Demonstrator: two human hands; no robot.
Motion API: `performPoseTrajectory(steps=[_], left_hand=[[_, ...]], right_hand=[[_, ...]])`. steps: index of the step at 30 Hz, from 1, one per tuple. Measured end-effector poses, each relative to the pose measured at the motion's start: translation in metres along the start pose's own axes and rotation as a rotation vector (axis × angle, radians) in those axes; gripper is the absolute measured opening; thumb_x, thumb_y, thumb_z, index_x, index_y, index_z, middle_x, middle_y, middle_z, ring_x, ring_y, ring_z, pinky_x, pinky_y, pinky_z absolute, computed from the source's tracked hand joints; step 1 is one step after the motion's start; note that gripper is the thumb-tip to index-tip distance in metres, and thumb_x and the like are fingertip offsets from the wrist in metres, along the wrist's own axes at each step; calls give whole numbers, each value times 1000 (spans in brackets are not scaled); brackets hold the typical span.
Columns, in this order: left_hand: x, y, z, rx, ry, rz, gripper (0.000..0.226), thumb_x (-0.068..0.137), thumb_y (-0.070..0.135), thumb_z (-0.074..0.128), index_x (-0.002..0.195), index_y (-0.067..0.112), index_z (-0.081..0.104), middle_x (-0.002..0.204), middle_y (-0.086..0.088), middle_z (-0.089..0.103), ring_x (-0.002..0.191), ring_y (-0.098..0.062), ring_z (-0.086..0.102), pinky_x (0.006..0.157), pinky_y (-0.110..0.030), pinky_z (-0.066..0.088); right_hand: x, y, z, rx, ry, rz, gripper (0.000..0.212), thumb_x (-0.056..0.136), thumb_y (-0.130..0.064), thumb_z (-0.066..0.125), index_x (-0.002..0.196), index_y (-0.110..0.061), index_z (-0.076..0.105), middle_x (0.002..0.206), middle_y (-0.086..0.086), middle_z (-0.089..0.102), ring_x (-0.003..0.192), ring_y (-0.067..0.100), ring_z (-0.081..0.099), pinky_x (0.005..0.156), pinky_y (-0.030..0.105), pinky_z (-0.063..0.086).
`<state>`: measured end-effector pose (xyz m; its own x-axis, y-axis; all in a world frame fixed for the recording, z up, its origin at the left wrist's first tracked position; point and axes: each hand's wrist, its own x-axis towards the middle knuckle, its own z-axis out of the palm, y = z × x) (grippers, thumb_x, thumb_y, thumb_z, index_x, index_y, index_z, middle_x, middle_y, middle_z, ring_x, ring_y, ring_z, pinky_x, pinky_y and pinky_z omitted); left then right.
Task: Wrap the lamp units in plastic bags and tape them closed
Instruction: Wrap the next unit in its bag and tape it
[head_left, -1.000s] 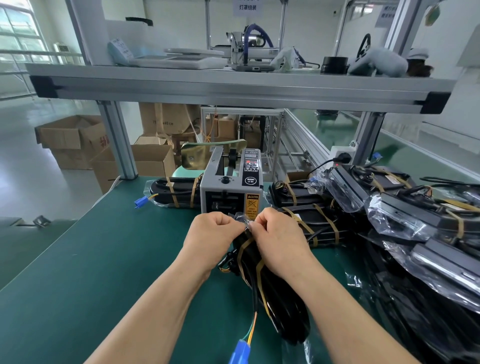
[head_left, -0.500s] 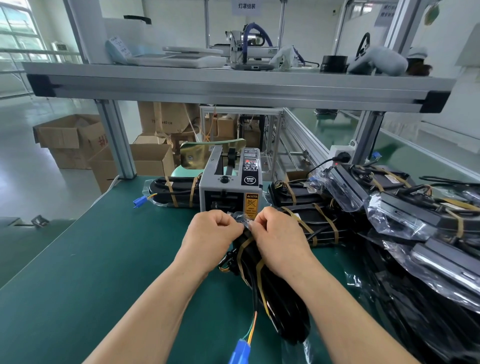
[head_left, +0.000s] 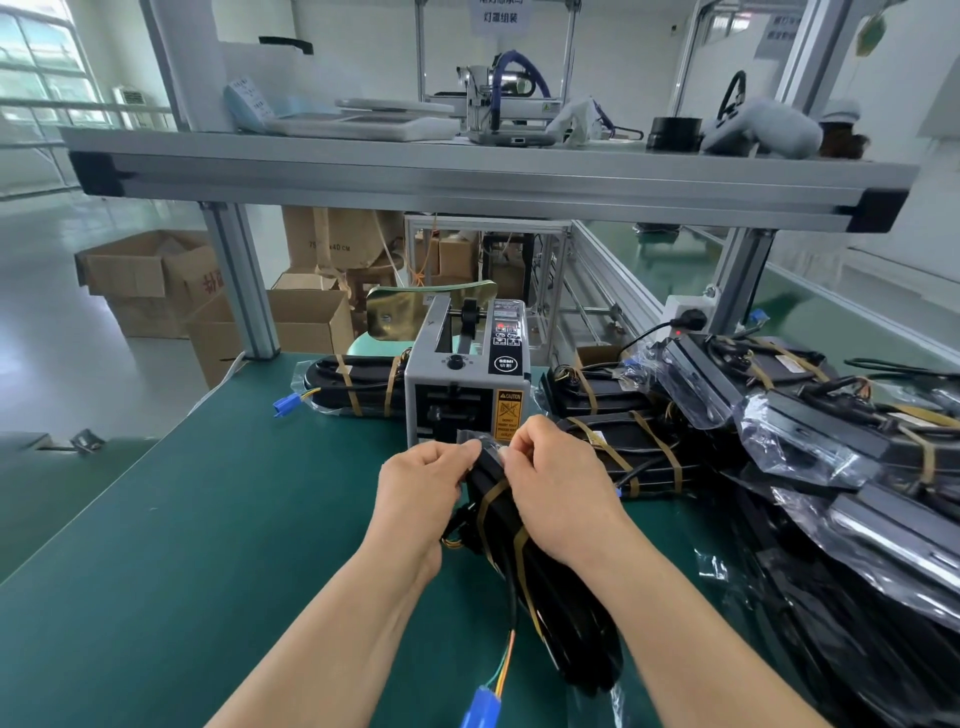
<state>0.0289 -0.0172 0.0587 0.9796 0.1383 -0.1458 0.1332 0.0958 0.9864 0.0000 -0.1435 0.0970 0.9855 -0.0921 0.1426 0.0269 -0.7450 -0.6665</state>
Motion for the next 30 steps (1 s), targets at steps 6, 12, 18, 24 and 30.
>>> performPoseTrajectory(steps=[6,12,18,24,30], left_hand=[[-8,-2,1,5,-32,43,20,90,27,70,75,14,73,48,10,54,39,-1,45,40,-14,39],[-10,2,-7,40,-99,61,6,89,18,73,84,20,77,65,9,71,53,4,60,48,-12,45],[-7,8,-14,124,-133,74,24,92,7,62,90,23,79,61,10,63,55,5,55,52,-9,43],[-18,12,-8,140,-147,65,41,93,-1,51,99,30,77,71,16,70,63,12,60,56,-8,44],[-45,19,-4,106,-149,242,48,95,1,52,89,42,78,101,17,70,93,-1,66,66,-8,48]], right_hand=[[3,0,1,-21,-59,18,23,106,-31,34,108,-21,54,93,0,66,86,22,62,76,40,51],[7,0,1,-26,-130,62,45,107,-41,29,107,-14,65,105,5,67,100,24,60,90,39,47],[8,4,1,-109,-134,0,49,96,-59,49,85,-14,63,80,0,65,76,18,61,65,33,48],[17,3,-2,-181,-177,-17,39,99,-46,48,75,-17,52,78,2,59,78,23,57,63,35,39],[0,-5,-21,51,-176,12,24,98,-33,49,82,-16,56,78,-4,57,68,12,50,55,26,35]])
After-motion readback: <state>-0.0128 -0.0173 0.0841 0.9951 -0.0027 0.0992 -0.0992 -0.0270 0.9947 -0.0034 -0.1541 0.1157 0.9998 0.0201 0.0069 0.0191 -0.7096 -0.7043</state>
